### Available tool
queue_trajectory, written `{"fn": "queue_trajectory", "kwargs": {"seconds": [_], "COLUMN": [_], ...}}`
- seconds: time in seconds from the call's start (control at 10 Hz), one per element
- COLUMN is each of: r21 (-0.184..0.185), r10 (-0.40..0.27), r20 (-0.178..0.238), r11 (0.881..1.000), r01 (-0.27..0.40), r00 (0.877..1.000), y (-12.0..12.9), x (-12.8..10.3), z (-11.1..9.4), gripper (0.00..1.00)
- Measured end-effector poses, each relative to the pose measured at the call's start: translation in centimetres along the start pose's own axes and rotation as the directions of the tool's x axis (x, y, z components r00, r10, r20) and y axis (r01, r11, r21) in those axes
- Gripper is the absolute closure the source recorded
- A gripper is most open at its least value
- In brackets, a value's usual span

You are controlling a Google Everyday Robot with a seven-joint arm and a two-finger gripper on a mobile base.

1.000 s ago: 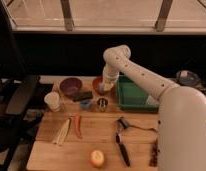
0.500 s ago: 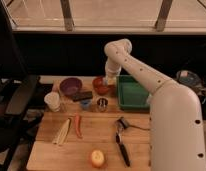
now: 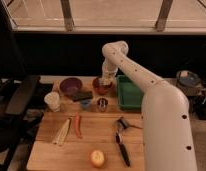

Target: Wipe red bowl with sponge

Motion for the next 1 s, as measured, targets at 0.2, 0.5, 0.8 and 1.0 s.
{"fn": "queue_trajectory", "kwargs": {"seconds": [0.2, 0.5, 0.8, 1.0], "r21": [-0.014, -0.053, -0.042, -0.035], "r10": [0.014, 0.048, 0.091, 0.086], "r20": [0.018, 0.009, -0.051, -0.077], "r11": [1.0, 0.997, 0.995, 0.995], "r01": [-0.014, -0.048, -0.093, -0.089], "r00": [1.0, 0.999, 0.995, 0.993], "y": [1.7, 5.1, 5.3, 3.8], "x": [-0.1, 0.1, 3.3, 4.4], "z": [0.3, 0.5, -1.2, -1.7], "gripper": [1.0, 1.0, 1.0, 1.0]}}
